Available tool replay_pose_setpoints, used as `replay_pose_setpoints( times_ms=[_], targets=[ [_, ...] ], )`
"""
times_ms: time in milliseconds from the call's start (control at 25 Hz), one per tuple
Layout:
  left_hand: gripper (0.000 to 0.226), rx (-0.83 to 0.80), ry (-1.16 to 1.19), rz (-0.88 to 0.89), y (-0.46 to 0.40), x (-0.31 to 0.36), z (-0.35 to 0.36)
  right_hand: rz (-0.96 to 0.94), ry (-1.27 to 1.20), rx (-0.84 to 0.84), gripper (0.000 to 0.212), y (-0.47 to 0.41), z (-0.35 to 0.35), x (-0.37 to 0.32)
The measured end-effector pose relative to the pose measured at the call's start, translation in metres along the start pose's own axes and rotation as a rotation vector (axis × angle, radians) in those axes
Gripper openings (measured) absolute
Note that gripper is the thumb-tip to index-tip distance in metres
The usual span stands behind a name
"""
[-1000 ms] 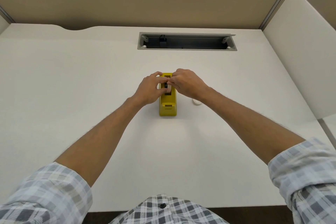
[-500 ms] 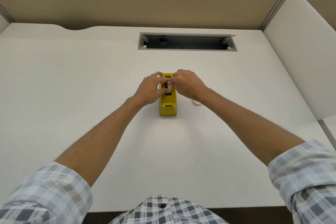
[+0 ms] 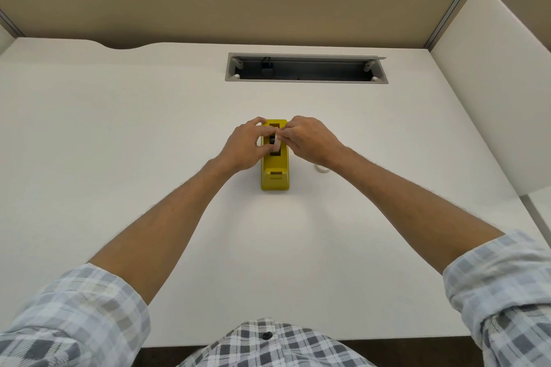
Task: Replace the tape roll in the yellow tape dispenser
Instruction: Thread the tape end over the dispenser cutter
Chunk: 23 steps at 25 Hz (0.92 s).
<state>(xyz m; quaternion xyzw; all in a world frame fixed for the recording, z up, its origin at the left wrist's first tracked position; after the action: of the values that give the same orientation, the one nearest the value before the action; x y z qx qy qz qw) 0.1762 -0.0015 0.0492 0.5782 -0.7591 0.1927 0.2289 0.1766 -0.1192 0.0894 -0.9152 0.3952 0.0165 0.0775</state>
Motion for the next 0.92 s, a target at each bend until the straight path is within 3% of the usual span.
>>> replay_pose_setpoints(
  times_ms=[920],
  targets=[
    [0.039,-0.011,0.006,-0.011,-0.001,-0.0016,0.0007,-0.004,-0.046,-0.01,0.026,0.0,0.0013,0.0062]
  ],
)
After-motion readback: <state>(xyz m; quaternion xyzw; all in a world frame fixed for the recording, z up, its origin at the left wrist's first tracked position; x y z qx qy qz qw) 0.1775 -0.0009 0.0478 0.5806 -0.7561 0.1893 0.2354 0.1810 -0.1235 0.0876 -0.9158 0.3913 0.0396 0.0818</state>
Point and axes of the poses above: each hand's wrist, its own y-axis away from the middle knuckle, its own z-axis out of the palm, x = y × z, the point moved 7 cm from there along -y, towards the middle knuckle, and after that the axes turned 4 degrees about z, right-handed, at the moved point
